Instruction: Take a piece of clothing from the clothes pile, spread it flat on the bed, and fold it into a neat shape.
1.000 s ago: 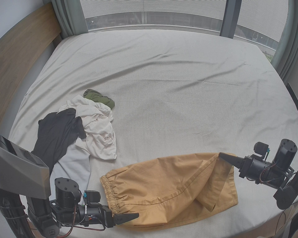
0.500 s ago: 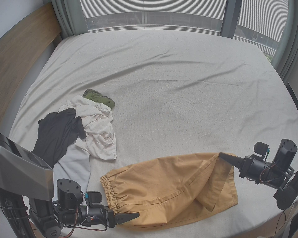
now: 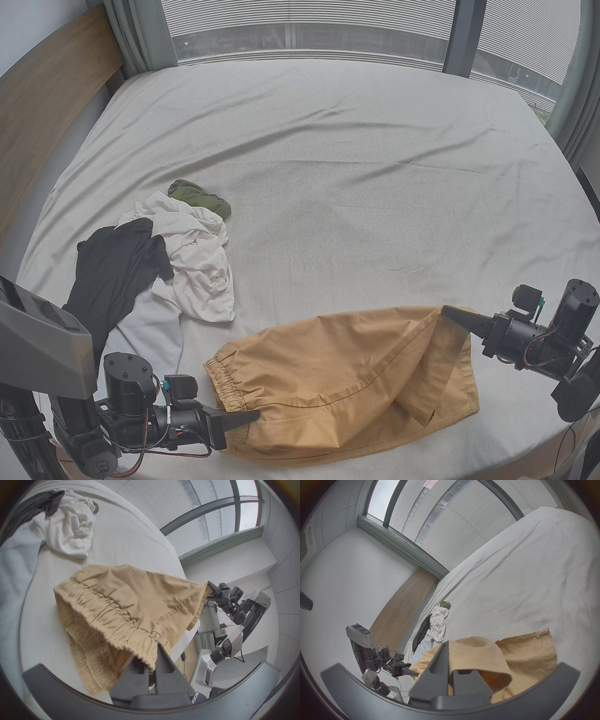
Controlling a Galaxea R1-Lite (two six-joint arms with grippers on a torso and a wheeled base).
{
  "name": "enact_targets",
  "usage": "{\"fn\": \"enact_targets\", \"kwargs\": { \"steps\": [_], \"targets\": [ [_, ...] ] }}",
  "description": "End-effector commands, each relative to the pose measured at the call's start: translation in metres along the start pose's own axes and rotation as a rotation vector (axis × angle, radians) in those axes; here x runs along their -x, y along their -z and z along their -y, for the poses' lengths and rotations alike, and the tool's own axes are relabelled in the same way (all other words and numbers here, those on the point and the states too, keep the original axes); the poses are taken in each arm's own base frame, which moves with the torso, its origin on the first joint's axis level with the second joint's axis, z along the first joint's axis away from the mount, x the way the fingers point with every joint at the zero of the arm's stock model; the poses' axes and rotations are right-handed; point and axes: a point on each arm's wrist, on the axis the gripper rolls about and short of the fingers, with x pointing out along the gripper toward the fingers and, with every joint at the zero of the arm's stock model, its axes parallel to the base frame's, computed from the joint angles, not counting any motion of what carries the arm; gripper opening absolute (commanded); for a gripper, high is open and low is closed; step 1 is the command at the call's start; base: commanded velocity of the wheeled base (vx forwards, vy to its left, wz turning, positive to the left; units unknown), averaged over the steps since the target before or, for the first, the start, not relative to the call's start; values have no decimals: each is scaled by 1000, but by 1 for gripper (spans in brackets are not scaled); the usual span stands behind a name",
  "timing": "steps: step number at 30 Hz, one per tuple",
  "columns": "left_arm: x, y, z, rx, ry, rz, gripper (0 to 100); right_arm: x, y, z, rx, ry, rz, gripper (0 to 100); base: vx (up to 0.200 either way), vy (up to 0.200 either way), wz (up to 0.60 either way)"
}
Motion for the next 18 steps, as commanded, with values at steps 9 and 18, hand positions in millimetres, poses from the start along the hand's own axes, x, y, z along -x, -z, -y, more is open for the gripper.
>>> {"fn": "enact_targets", "kwargs": {
  "steps": [9,18],
  "targets": [
    [7,-43,8,-70,48,209,0,6,-9,0,17,-20,28,0,0,0,0],
    [19,-68,9,-54,55,329,0,14,-17,1,14,-38,48,0,0,0,0]
  ]
}}
